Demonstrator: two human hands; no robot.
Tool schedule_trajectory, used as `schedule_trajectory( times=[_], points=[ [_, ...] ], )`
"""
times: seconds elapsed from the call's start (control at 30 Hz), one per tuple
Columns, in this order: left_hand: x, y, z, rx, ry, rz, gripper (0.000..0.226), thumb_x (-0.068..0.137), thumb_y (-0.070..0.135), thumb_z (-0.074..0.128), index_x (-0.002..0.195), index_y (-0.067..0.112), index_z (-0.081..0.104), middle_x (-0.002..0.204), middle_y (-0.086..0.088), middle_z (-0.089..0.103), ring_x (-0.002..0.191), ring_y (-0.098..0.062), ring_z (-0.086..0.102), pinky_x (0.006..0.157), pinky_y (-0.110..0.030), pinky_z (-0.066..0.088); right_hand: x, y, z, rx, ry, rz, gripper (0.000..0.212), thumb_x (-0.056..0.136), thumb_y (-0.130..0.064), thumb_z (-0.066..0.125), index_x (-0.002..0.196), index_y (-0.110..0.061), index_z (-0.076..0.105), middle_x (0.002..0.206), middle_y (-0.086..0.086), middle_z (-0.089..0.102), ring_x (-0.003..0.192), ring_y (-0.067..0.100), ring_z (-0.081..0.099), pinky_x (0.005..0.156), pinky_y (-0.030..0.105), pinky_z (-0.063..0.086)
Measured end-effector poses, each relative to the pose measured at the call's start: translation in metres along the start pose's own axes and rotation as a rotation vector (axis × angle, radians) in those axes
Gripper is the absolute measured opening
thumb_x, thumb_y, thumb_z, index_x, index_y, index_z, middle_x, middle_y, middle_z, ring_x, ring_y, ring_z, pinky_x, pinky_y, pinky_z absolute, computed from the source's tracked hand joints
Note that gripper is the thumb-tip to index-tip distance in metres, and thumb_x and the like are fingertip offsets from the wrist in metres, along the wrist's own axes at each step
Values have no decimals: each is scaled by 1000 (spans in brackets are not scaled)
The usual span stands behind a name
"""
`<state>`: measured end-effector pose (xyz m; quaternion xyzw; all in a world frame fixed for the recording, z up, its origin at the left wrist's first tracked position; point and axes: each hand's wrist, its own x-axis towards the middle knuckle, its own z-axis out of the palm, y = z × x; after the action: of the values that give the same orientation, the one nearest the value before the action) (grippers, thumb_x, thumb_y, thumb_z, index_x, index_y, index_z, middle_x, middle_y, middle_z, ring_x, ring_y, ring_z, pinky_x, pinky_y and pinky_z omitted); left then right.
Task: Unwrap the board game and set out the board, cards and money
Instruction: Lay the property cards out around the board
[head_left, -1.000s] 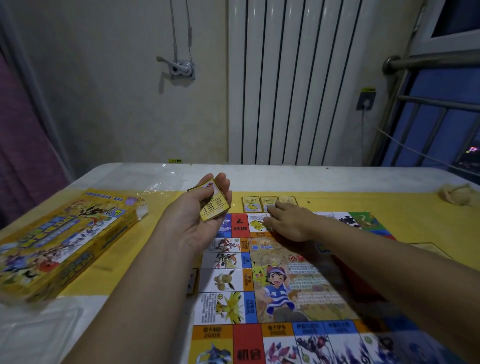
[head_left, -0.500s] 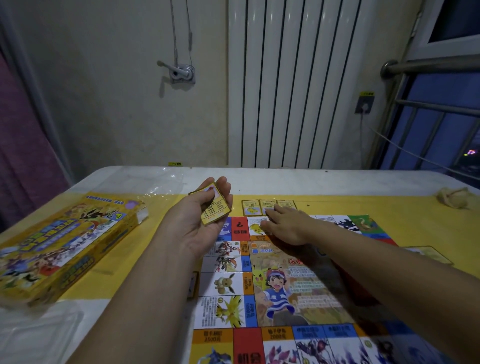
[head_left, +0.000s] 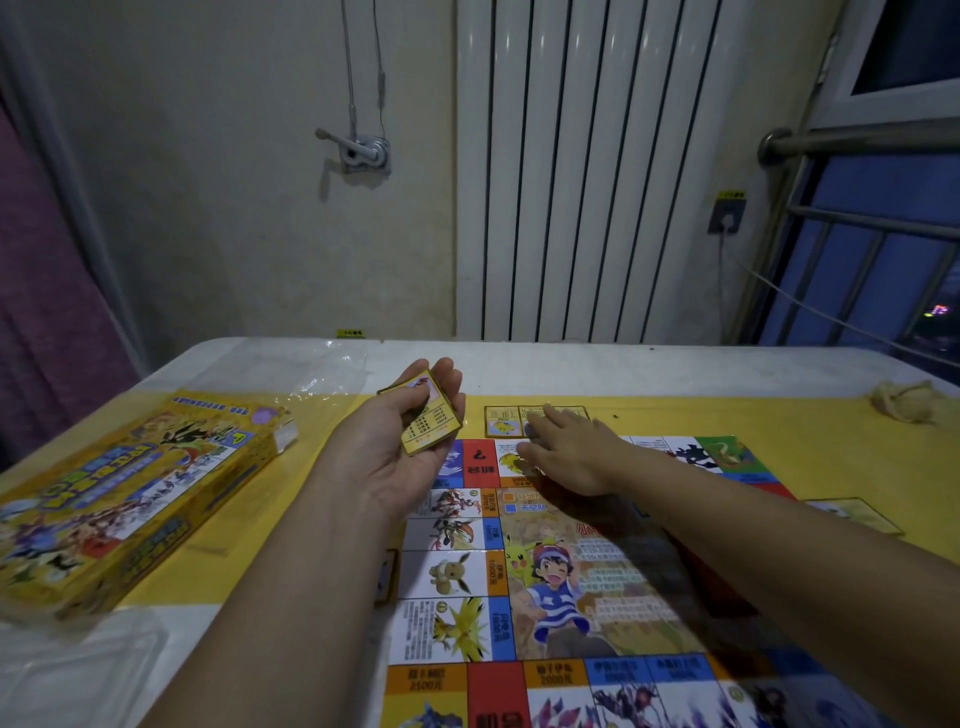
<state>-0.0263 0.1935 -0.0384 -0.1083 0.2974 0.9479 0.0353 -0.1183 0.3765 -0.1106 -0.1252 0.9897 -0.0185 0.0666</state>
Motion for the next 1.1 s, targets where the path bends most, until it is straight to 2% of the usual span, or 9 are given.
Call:
schedule_trajectory(
  times=[0.17,0.3,0.43,0.77,0.9,1.0,1.1],
  points=[
    [1,0,0,6,2,-4,28,98,0,40,119,4,58,81,-11,71,70,-18,69,54,-23,56,-4,-25,0,-17,3,-106,63,98,-55,19,151,-21,14,160,2,7,147,23,3,117,50,2],
    [0,1,-1,-8,-11,2,29,97,-1,39,120,3,57,80,-12,72,68,-18,69,54,-22,56,1,-33,1,-39,-23,-92,67,97,-57,16,152,-18,13,160,4,6,147,23,1,117,50,-2],
    [0,2,1,3,-13,7,31,98,-1,38,123,3,55,88,-12,69,75,-18,66,59,-26,54,5,-35,2,-26,-53,-85,69,97,-58,16,152,-17,13,160,4,7,147,21,3,116,51,-3],
    [0,3,0,6,-7,6,29,97,-2,39,120,2,56,88,-12,69,76,-19,66,62,-27,52,4,-39,0,-2,-27,-117,67,97,-57,18,151,-17,18,160,3,11,147,21,8,116,51,-1],
    [0,3,-1,7,-5,2,27,97,-1,39,118,3,57,86,-12,70,75,-19,67,60,-27,53,6,-27,2,13,30,-19,68,96,-60,18,150,-19,20,160,7,8,147,27,7,116,52,3],
    [-1,4,-1,3,-3,-1,26,97,-1,40,116,2,58,87,-12,70,77,-19,67,61,-27,53,5,-18,3,-8,-8,74,71,95,-61,15,151,-17,16,160,8,7,147,29,5,117,53,3],
    [-1,4,-1,2,3,0,25,97,-1,40,115,2,58,86,-13,70,78,-20,67,61,-28,53,4,-18,3,-6,-30,69,70,96,-59,14,151,-15,13,160,7,6,147,26,3,117,53,0]
  ],
)
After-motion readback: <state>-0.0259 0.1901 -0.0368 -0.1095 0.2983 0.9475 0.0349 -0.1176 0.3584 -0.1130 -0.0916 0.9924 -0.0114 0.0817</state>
